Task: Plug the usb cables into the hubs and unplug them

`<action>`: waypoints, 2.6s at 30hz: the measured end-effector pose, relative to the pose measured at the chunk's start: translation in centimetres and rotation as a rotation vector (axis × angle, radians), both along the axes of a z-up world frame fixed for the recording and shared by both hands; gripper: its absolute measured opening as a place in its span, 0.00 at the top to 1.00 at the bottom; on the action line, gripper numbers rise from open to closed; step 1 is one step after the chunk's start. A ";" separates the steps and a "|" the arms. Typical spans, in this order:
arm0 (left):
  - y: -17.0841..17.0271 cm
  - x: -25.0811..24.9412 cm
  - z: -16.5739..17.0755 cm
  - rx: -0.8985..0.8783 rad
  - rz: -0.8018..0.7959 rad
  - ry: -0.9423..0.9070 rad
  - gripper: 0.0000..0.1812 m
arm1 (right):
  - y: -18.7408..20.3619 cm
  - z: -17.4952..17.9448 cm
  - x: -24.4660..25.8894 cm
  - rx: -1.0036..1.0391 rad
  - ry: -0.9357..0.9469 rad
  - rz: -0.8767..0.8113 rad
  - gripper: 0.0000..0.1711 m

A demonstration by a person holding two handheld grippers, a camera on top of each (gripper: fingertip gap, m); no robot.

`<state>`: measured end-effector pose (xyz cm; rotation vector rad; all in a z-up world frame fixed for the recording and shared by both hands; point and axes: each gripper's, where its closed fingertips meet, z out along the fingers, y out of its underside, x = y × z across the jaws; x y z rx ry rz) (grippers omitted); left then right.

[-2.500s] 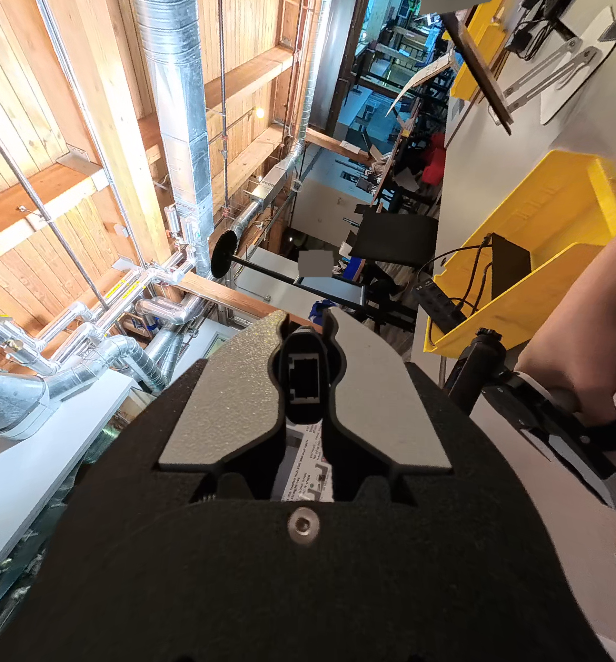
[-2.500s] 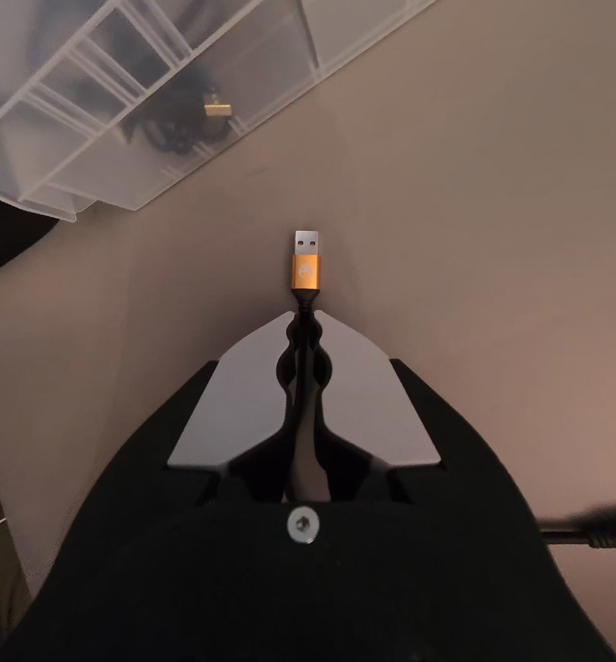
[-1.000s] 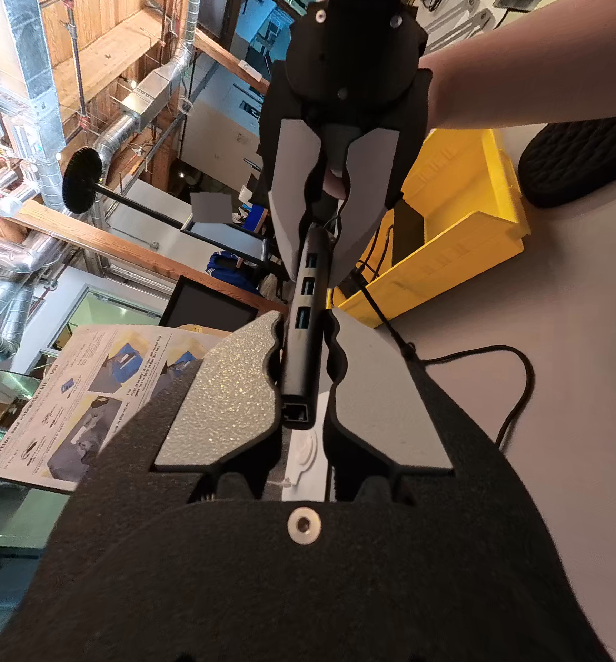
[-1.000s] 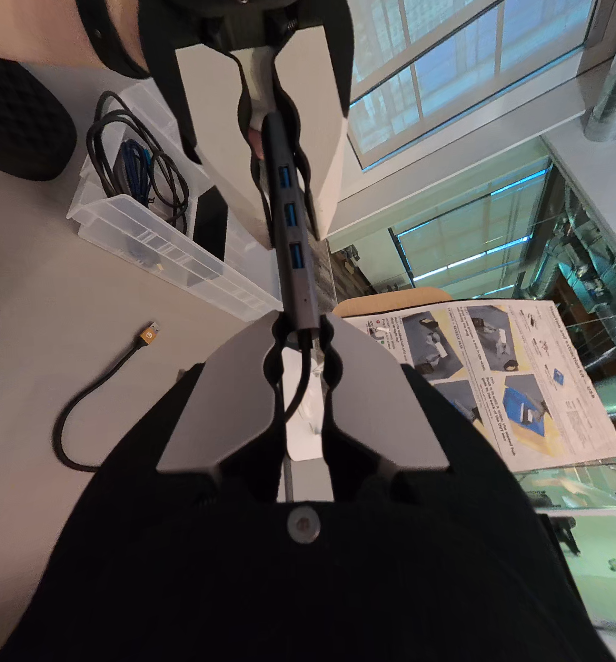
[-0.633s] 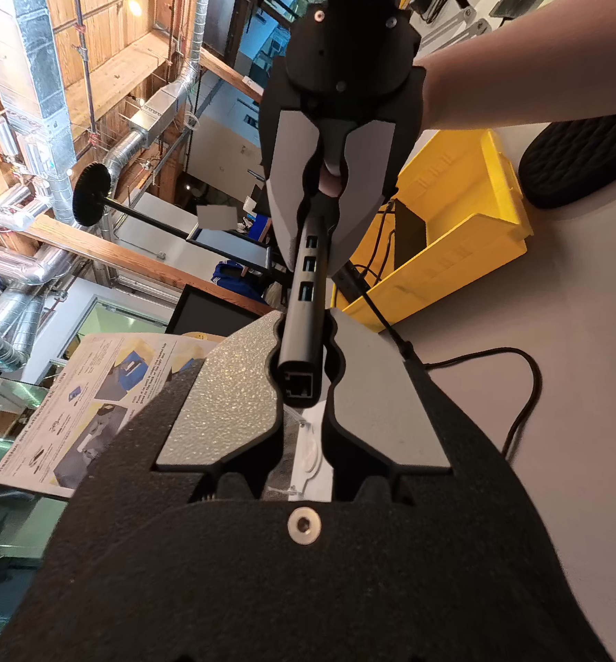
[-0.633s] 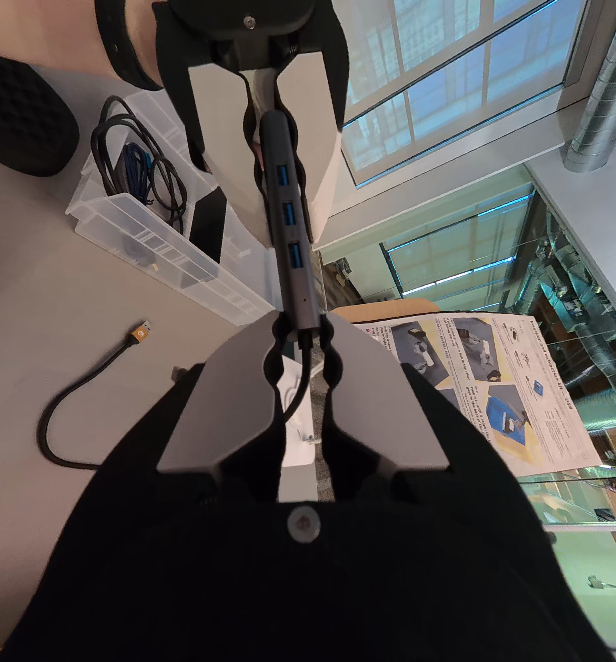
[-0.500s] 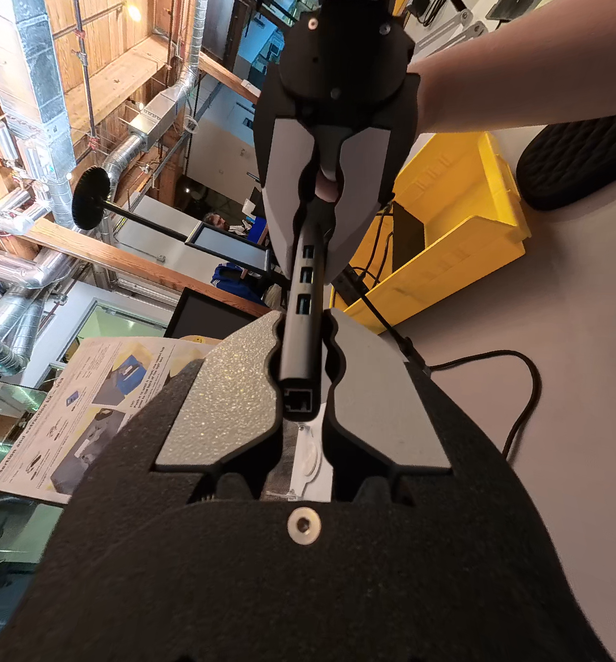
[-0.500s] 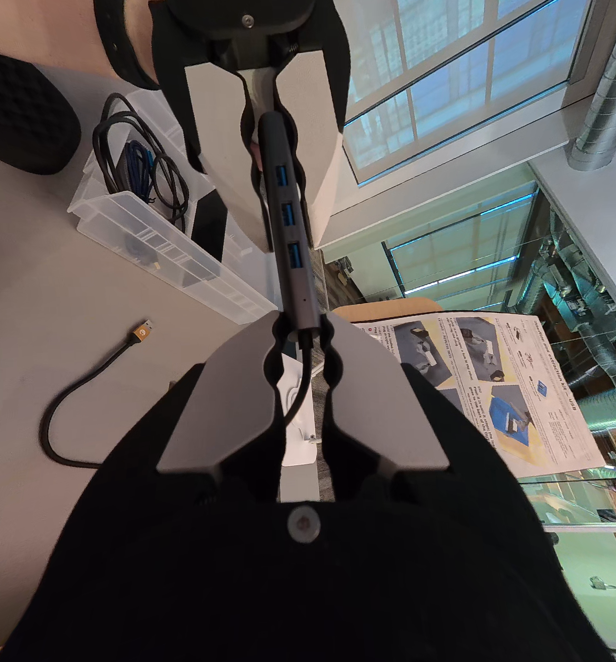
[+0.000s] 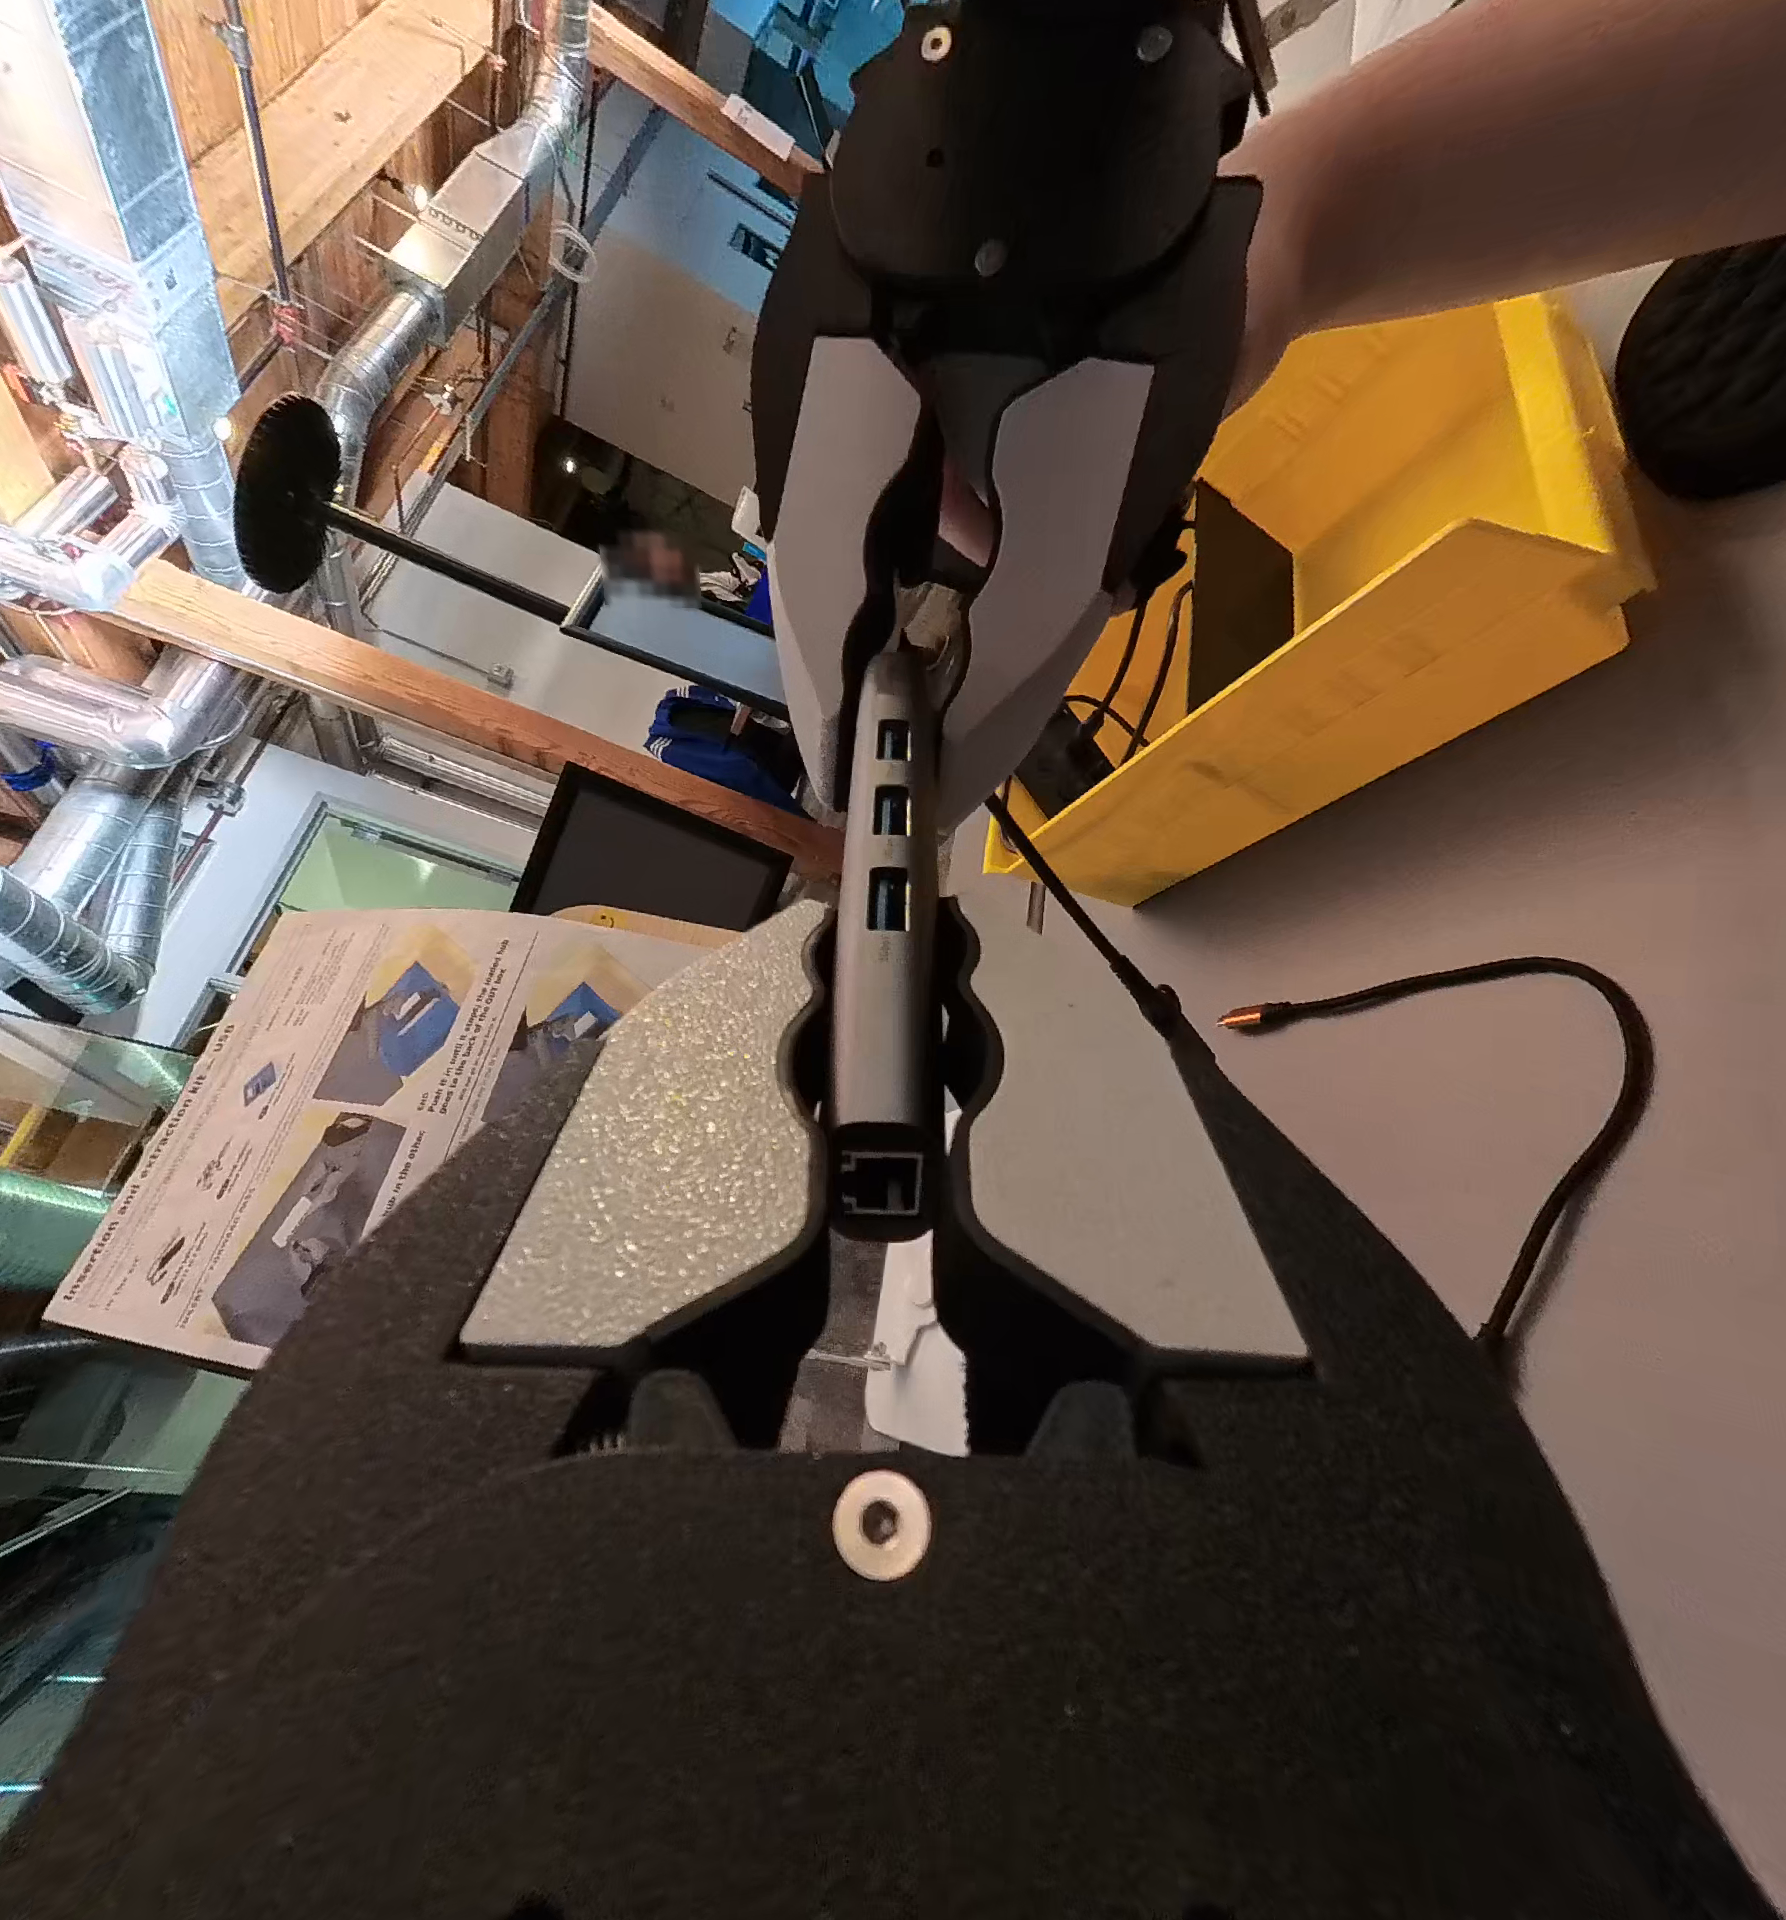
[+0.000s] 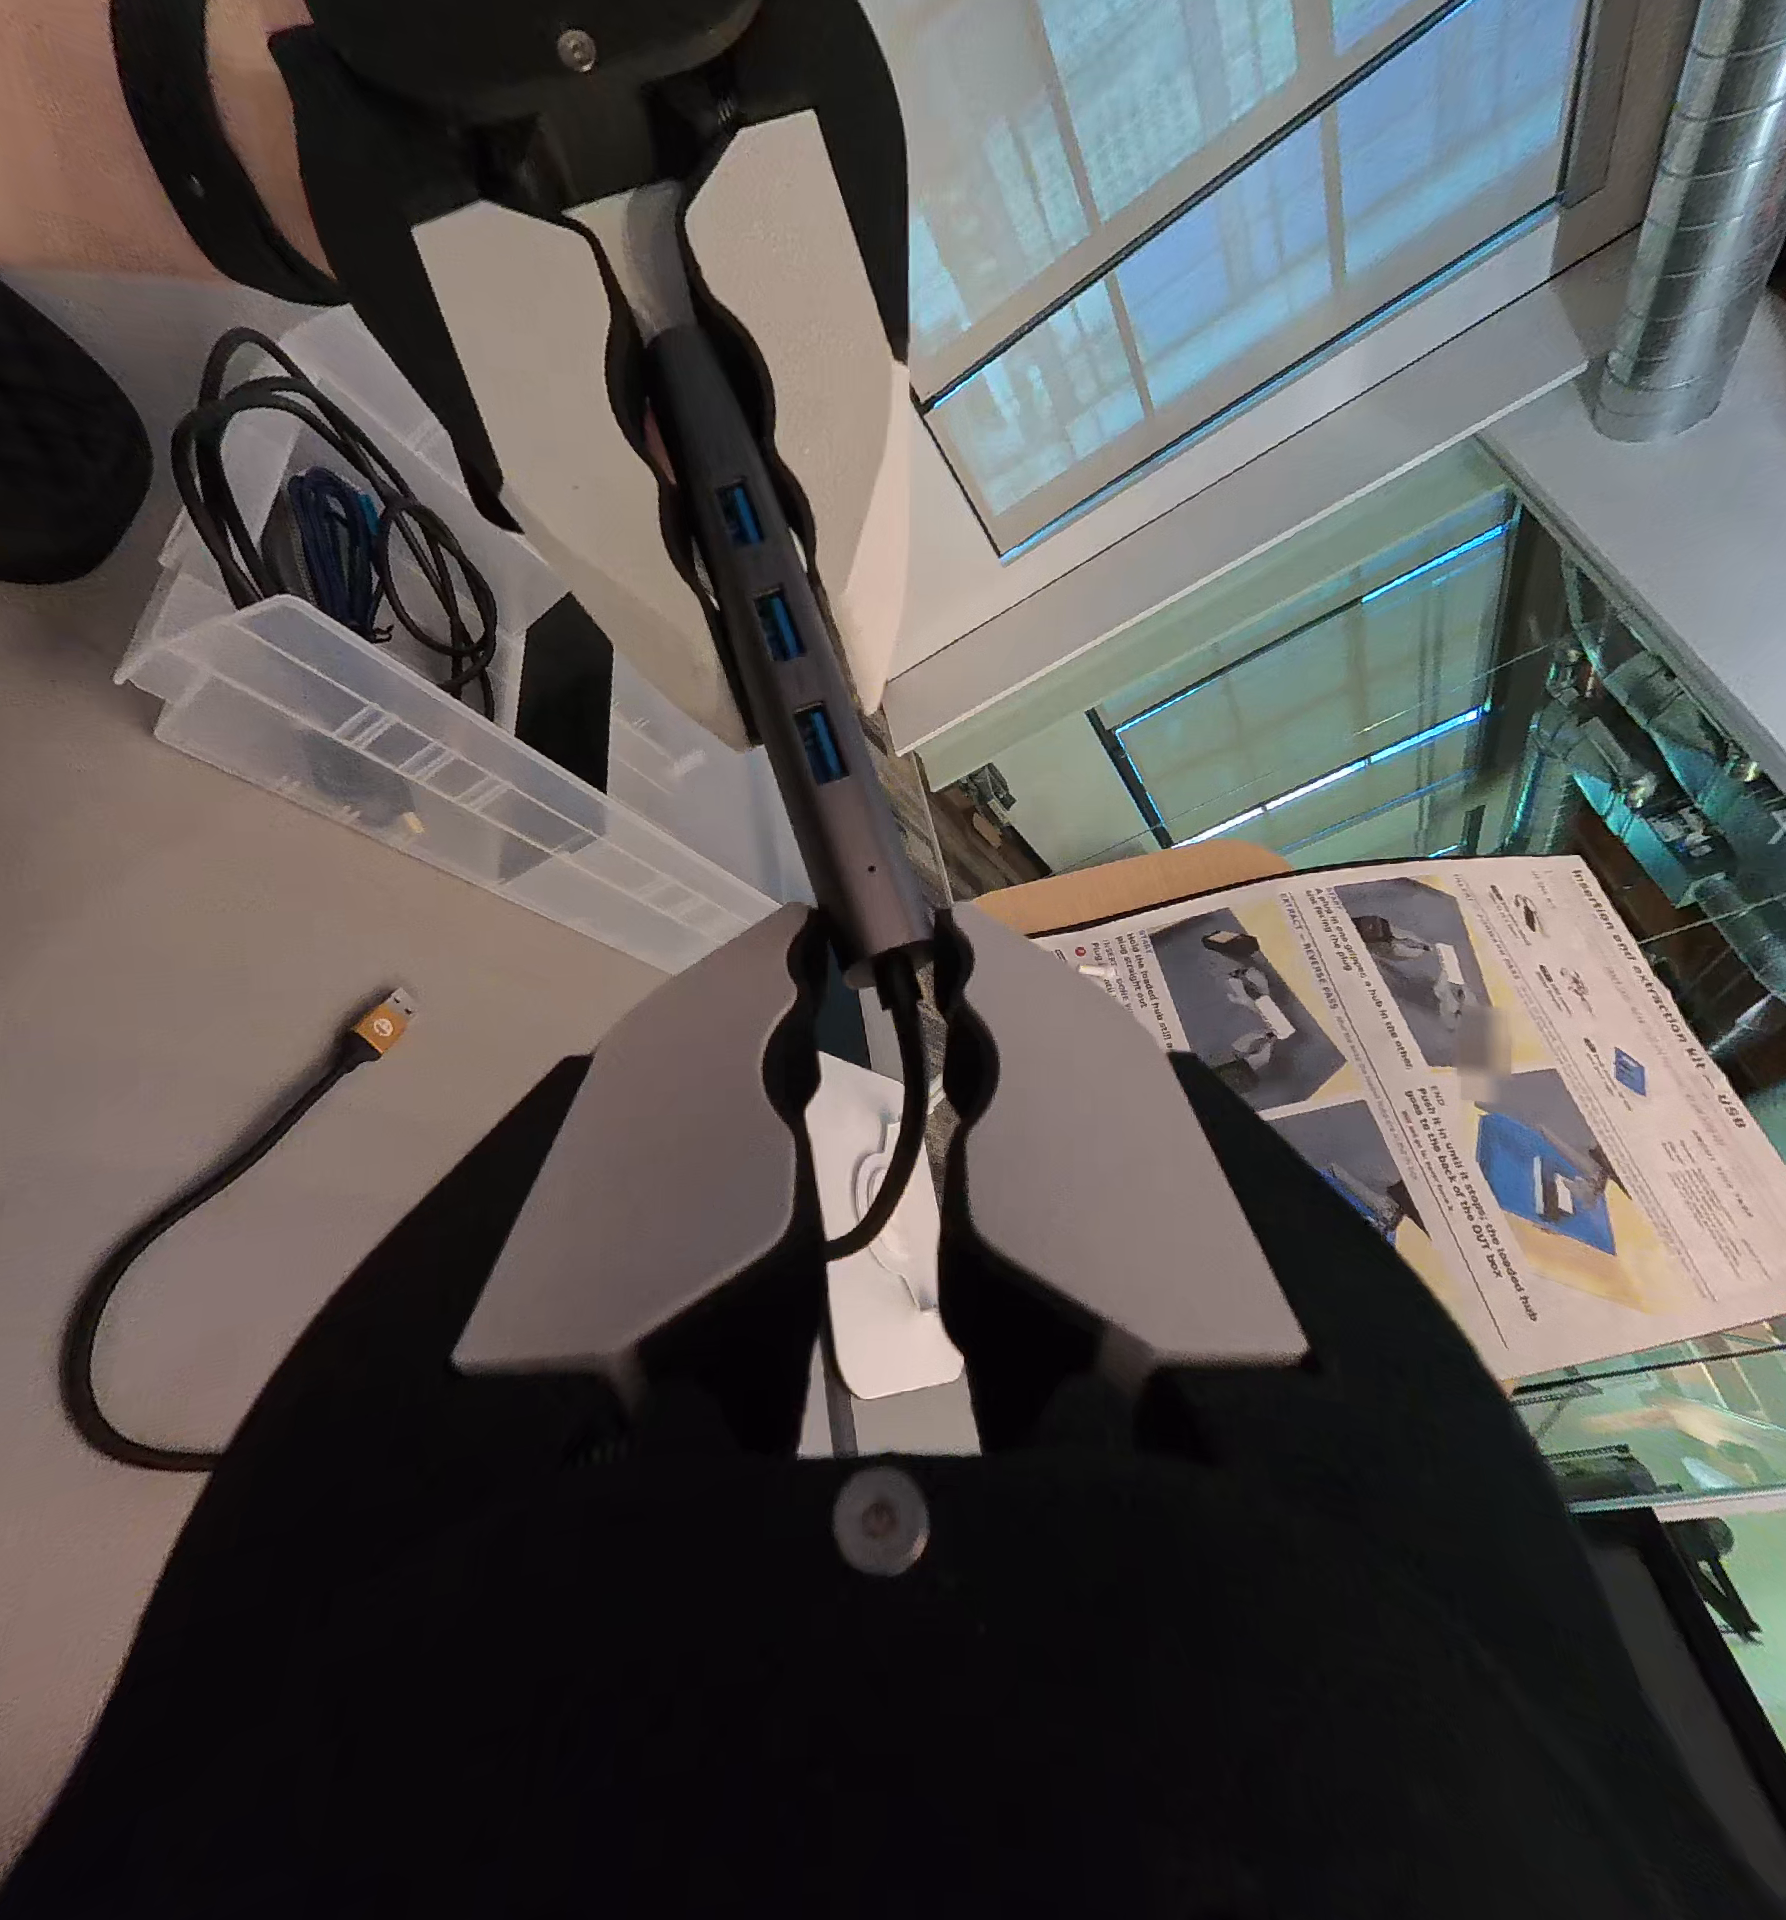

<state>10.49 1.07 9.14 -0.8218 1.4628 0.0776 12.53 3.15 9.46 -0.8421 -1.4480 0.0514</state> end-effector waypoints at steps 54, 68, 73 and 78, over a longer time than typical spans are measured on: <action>2.9 -9.2 6.1 0.133 0.296 -0.161 0.91 | 3.9 -24.6 -6.4 -1.054 -0.131 -0.371 0.96; 5.4 -7.2 3.3 0.105 0.327 -0.091 0.91 | 1.9 -3.4 -1.5 -0.800 0.093 -0.168 0.96; 6.9 -5.7 1.3 0.160 0.412 0.011 0.91 | 0.6 -0.3 0.9 -0.823 0.018 -0.233 0.96; 7.7 -3.6 -1.1 0.203 0.476 0.122 0.91 | 0.7 -2.9 1.9 -0.869 -0.049 -0.355 0.96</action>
